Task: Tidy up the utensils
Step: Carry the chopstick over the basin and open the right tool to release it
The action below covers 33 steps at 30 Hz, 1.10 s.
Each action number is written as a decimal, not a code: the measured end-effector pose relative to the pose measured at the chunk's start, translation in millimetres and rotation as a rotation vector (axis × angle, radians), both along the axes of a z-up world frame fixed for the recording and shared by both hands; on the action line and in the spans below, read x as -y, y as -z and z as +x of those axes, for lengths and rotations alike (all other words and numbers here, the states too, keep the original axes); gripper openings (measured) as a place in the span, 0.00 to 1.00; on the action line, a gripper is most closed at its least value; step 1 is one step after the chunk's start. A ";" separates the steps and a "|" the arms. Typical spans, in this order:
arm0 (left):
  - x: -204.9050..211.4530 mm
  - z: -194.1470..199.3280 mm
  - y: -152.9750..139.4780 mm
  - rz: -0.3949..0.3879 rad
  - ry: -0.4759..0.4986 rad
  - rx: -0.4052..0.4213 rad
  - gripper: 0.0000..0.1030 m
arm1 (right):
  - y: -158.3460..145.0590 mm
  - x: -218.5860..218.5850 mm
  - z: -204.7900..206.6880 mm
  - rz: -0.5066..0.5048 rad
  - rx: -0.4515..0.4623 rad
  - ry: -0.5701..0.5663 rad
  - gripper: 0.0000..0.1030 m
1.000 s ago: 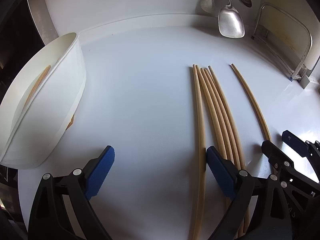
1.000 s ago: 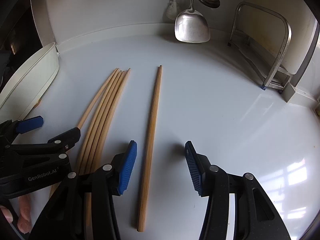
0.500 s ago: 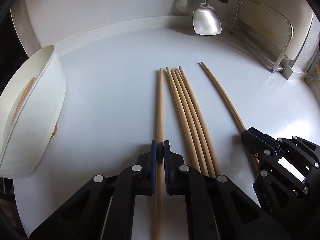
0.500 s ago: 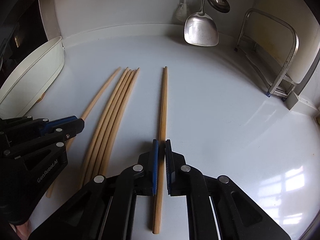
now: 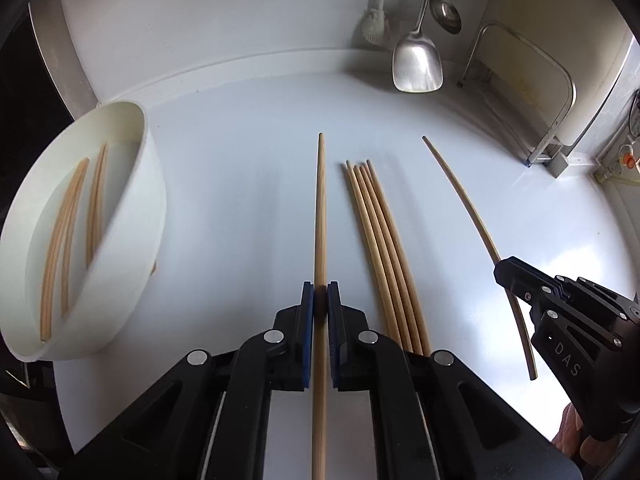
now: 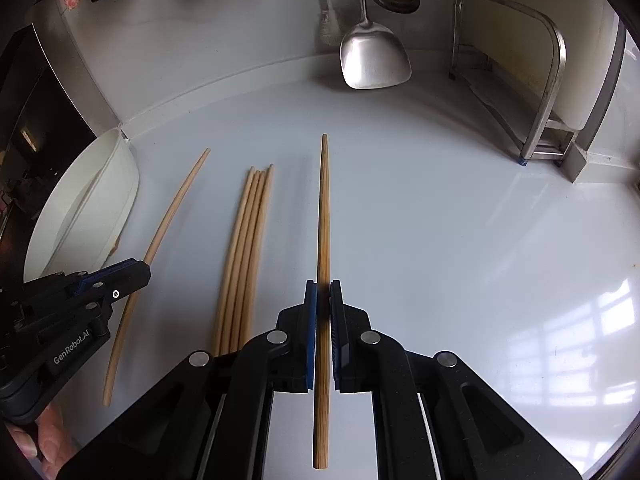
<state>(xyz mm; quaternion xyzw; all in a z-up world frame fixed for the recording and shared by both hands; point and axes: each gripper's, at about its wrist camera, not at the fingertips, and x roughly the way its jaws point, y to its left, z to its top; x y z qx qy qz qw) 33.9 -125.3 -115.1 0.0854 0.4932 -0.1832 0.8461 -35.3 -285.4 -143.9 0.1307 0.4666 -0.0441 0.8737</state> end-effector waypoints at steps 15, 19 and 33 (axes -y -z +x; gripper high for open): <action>-116.9 41.1 -78.1 -0.034 -0.121 0.105 0.07 | -88.0 -93.1 44.7 -0.004 0.097 -0.131 0.06; -156.0 59.4 -79.9 -0.031 -0.173 0.107 0.07 | -100.5 -131.4 70.0 -0.004 0.126 -0.178 0.06; -242.8 106.1 -53.3 -0.019 -0.224 0.059 0.07 | -81.1 -232.0 139.8 0.032 0.079 -0.283 0.06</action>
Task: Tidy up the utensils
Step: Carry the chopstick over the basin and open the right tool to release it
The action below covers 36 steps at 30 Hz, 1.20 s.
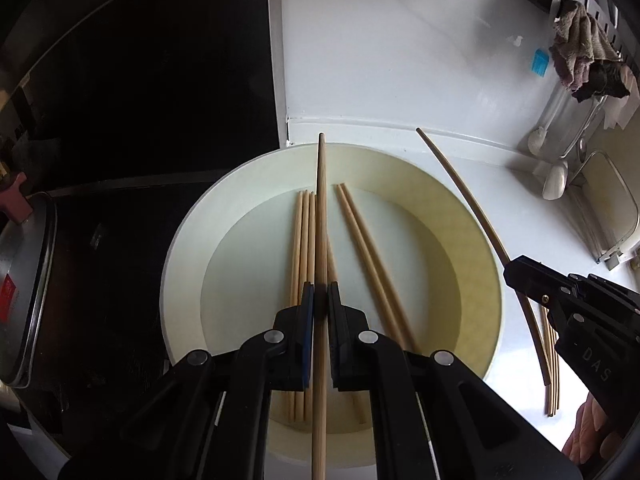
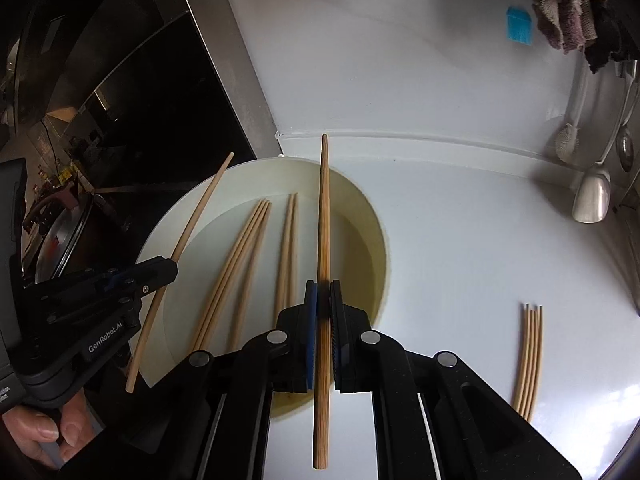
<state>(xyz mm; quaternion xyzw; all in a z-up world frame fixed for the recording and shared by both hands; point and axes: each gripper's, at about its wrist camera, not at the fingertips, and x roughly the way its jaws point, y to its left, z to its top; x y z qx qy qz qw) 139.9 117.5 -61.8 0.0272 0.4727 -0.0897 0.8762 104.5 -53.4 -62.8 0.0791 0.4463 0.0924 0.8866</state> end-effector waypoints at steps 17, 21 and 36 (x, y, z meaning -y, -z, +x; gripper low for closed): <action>-4.1 35.3 47.0 -0.012 0.041 -0.096 0.07 | 43.3 -53.2 36.5 -0.050 -0.127 -0.043 0.06; -4.6 40.5 57.9 -0.005 0.035 -0.123 0.07 | 53.4 -55.8 40.9 -0.054 -0.157 -0.049 0.06; -11.0 48.4 76.1 0.019 0.023 -0.148 0.07 | 74.4 -57.4 55.0 -0.068 -0.205 -0.050 0.06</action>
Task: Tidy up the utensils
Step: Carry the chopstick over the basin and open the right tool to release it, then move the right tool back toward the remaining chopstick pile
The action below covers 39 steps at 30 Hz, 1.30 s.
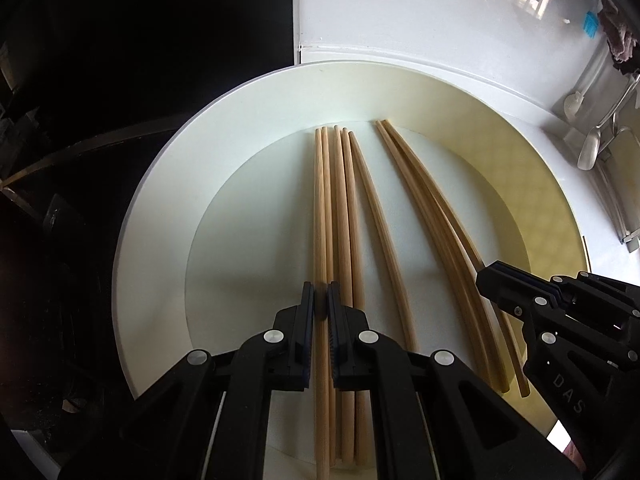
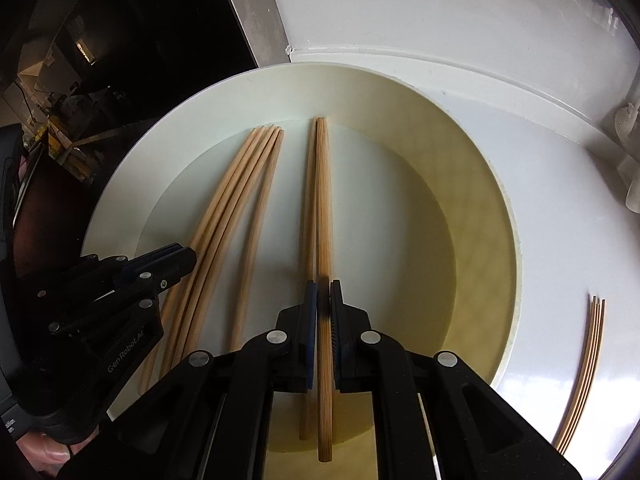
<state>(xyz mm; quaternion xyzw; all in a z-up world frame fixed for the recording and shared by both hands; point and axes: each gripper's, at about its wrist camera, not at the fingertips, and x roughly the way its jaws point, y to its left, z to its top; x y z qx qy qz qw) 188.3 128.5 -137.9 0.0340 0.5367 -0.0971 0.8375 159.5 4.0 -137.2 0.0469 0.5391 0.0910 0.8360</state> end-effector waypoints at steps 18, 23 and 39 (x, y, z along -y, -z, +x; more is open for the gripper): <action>-17.5 -9.8 -29.7 0.024 -0.040 0.090 0.56 | -20.3 29.4 -13.1 0.037 0.057 0.064 0.24; -17.1 -19.2 -44.8 0.013 -0.045 0.130 0.65 | -30.8 35.9 -29.1 0.050 0.086 0.066 0.29; 25.3 -79.9 -77.6 -0.005 0.033 0.187 0.73 | -74.8 105.0 -110.1 0.037 0.215 0.166 0.47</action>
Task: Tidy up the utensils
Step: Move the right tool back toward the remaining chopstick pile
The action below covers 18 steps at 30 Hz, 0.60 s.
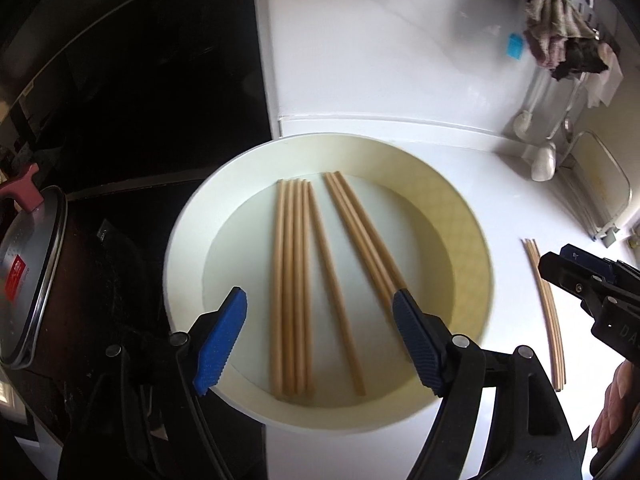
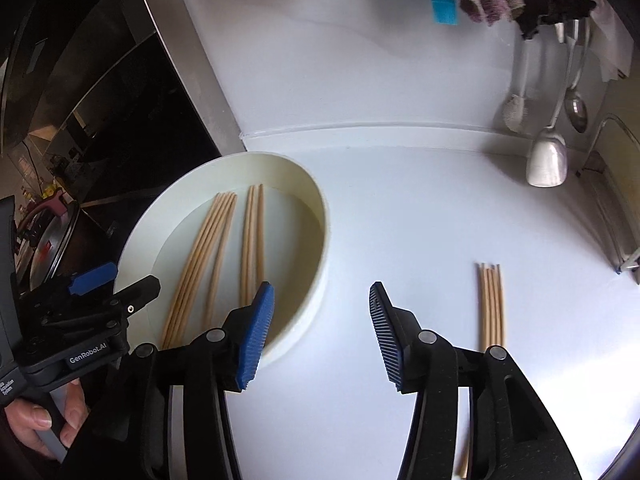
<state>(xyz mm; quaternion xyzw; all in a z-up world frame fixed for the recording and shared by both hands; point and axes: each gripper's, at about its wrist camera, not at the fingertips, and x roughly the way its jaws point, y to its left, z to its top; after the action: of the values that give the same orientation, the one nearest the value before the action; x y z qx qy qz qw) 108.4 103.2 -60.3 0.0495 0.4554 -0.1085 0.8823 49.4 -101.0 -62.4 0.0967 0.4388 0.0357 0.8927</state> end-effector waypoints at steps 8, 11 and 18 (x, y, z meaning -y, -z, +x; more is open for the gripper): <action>59.0 -30.8 -8.9 -0.012 0.087 -0.007 0.76 | 15.5 65.8 -60.5 -0.027 -0.034 0.104 0.48; 86.0 -41.2 -6.8 -0.020 0.123 -0.015 0.76 | 23.7 92.4 -76.4 -0.023 -0.051 0.145 0.48; 141.8 -59.4 6.4 -0.026 0.182 -0.045 0.85 | 36.5 142.8 -96.2 -0.020 -0.081 0.217 0.51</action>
<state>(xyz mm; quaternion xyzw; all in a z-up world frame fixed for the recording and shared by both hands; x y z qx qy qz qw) 49.1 -38.6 -66.7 0.0768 0.4675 -0.1951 0.8588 -46.8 -243.8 -98.9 0.1359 0.4619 -0.0697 0.8737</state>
